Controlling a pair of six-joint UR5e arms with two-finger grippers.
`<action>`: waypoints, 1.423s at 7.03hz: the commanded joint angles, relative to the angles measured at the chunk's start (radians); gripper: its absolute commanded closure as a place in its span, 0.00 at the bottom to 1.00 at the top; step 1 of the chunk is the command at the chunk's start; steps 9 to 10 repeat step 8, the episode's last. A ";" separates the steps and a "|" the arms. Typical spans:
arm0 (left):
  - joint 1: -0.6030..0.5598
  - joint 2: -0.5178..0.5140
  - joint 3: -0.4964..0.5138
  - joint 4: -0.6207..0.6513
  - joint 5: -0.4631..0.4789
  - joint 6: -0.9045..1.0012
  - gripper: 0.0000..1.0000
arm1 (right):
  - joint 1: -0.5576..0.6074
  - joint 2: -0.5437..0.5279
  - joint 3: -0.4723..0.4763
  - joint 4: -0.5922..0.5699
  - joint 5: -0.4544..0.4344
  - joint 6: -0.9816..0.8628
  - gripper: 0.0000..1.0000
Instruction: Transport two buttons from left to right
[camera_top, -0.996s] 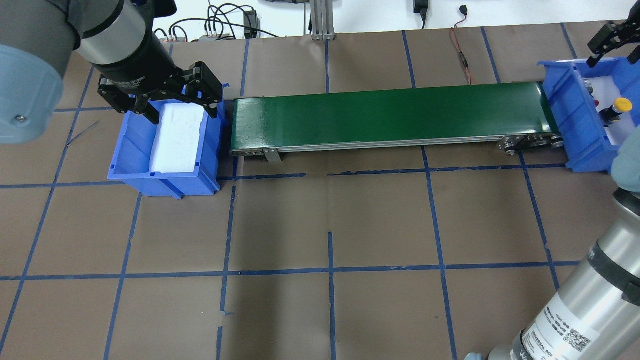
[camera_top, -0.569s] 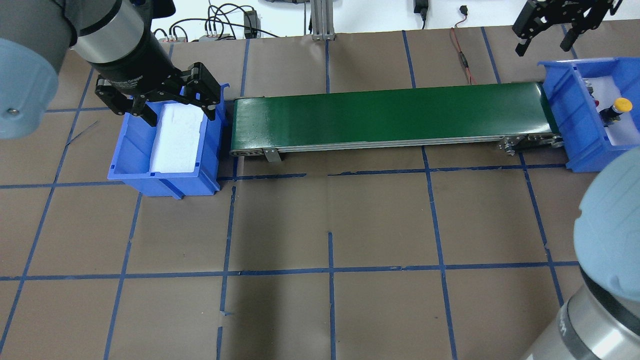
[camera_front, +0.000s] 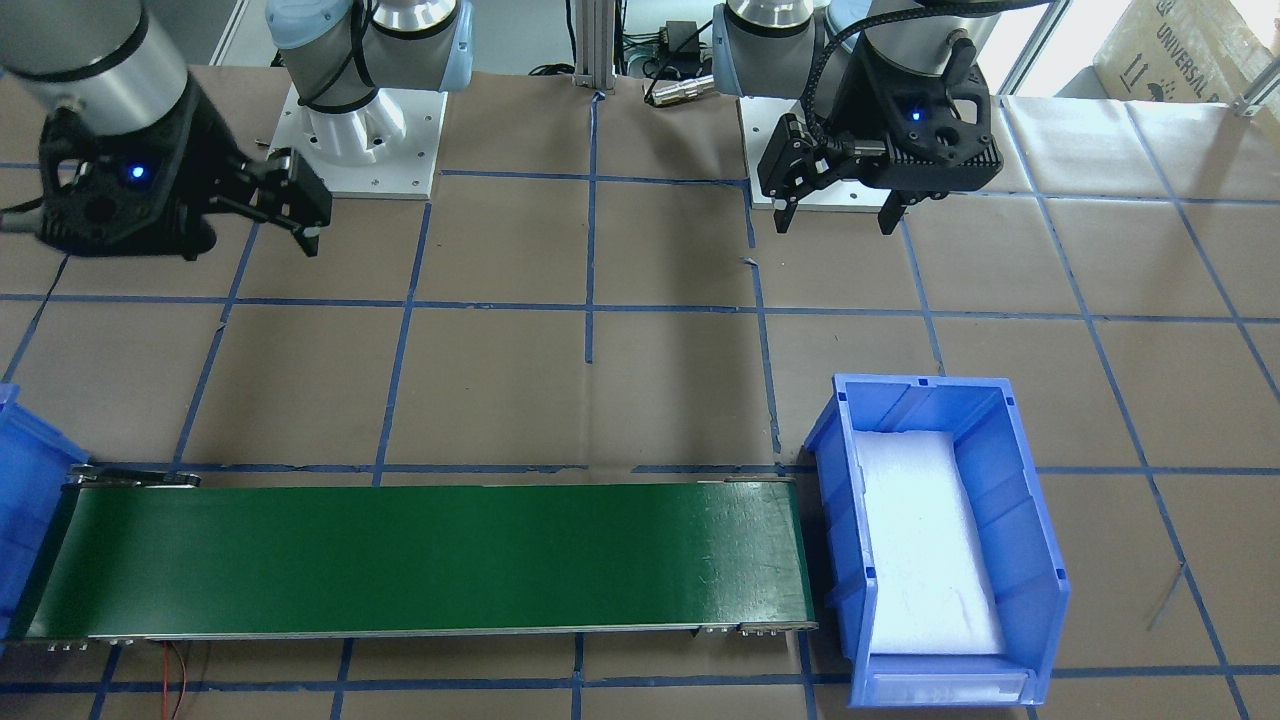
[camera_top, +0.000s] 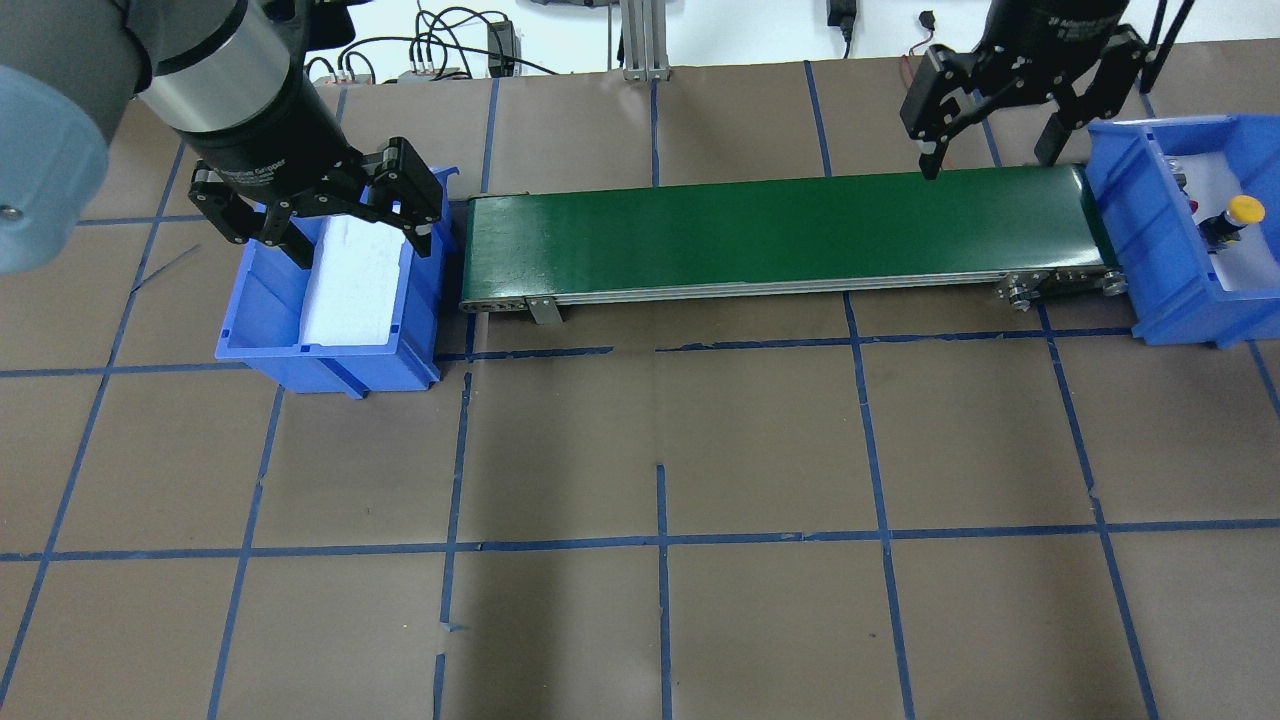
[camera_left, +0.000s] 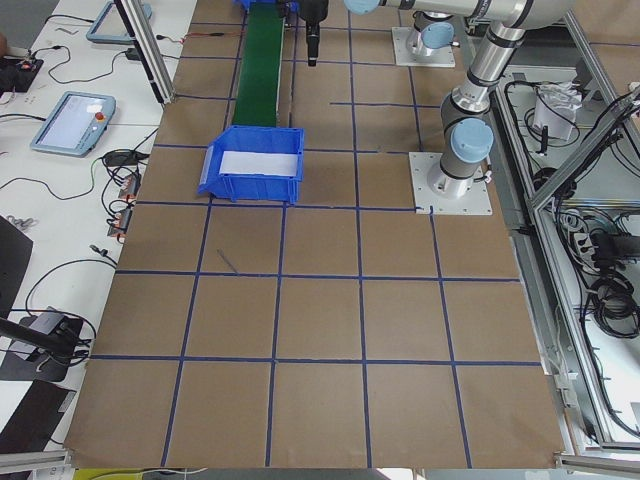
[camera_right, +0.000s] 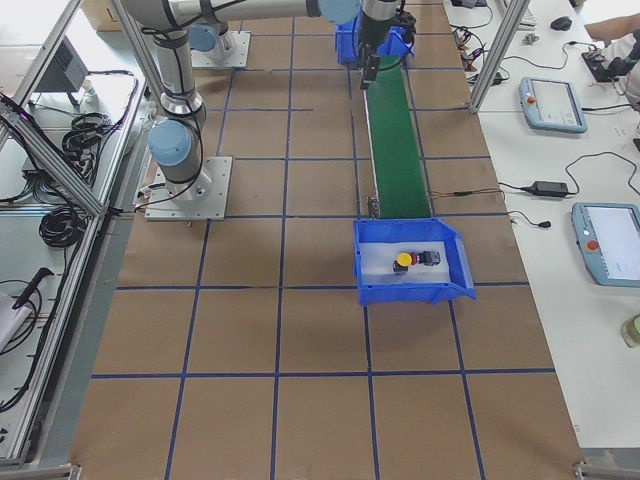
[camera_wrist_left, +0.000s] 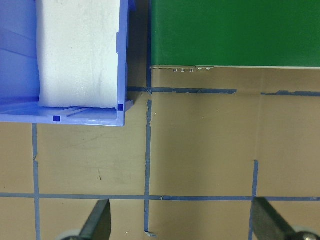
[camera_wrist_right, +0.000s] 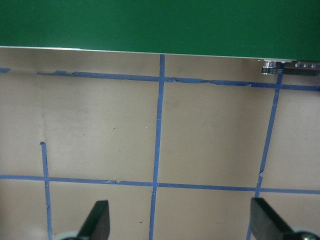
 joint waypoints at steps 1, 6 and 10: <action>0.001 0.002 -0.006 0.000 0.000 0.000 0.00 | 0.012 -0.086 0.120 -0.082 0.005 0.130 0.00; 0.017 -0.040 0.072 -0.017 0.003 -0.003 0.00 | 0.014 -0.009 0.057 -0.119 0.008 0.188 0.00; 0.017 -0.041 0.073 -0.024 0.002 0.000 0.00 | 0.014 -0.009 0.059 -0.122 0.014 0.176 0.00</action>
